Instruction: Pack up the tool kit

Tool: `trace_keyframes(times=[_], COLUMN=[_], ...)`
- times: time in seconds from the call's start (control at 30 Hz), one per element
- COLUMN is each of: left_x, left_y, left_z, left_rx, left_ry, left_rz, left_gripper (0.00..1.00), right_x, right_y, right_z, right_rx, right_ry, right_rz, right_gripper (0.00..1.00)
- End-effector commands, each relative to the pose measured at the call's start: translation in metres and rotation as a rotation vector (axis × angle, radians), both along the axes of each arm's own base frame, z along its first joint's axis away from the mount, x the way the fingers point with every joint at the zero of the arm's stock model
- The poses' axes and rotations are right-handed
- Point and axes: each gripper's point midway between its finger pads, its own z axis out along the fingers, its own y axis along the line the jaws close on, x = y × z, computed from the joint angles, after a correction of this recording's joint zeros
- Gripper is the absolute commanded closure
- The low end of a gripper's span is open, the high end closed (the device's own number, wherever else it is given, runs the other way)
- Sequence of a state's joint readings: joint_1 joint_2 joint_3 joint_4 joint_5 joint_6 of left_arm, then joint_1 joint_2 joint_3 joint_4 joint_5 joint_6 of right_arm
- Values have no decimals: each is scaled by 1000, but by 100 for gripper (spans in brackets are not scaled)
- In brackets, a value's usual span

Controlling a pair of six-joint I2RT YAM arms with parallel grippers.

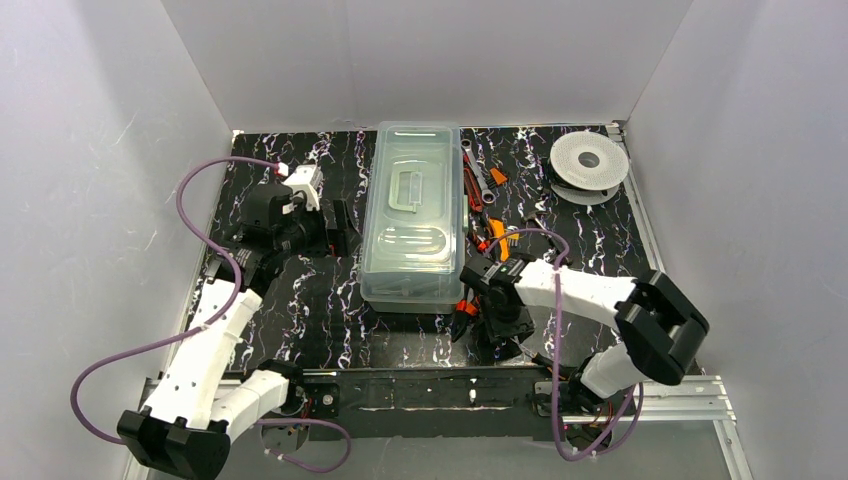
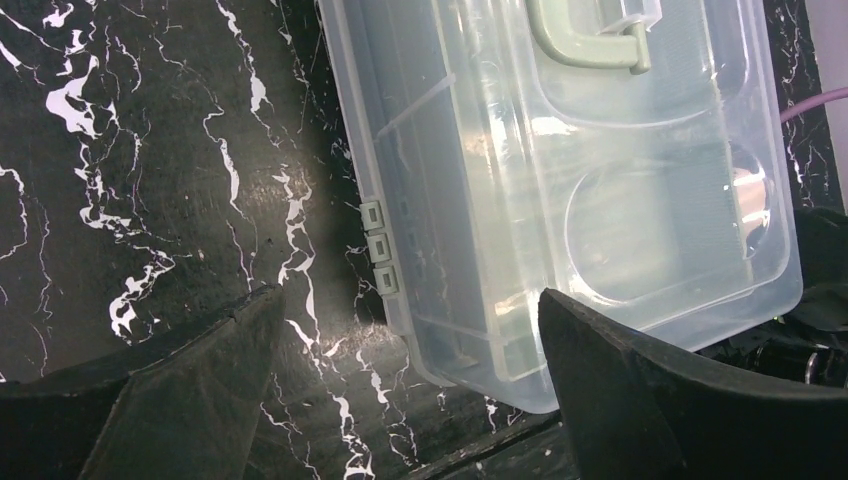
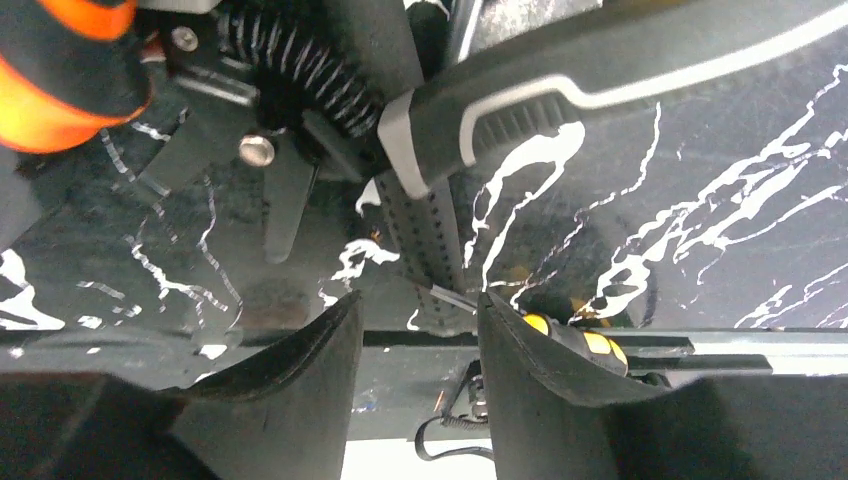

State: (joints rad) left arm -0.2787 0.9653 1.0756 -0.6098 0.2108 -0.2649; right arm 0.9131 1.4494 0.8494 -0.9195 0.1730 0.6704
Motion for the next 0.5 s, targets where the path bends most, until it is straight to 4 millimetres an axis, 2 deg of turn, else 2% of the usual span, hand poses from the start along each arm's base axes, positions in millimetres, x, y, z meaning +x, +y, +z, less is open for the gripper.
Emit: trace_keyframes(times=[0.0,0.13,0.2,0.27,0.37,0.47], left_x=[-3,-3,-4,-4,-3,-1], left_y=[2,2,0,0,2,5], left_z=[-1,0,-3,-4,-5,-3], left_rx=[10,7,-5,-3,8,22], left_ry=[-16,-23,-18,-17,-19,-30], left_rz=[-12,-6,-13,-9,-4,2], left_gripper=[2,2,2,2,2,2], right_x=[7,18,19,21,27,36], right_y=[4,-3,-2,0,1,5], right_z=[-11,-12,-14,-15,-11,-1], right_rx=[-17,-94,-103,-99,-86,-44], right_ry=[-18,-65,-59,-63,-100,-168], right_rz=[24,-13,-11,-8,-13,-13], right_gripper=[47,46,51,62,98,99])
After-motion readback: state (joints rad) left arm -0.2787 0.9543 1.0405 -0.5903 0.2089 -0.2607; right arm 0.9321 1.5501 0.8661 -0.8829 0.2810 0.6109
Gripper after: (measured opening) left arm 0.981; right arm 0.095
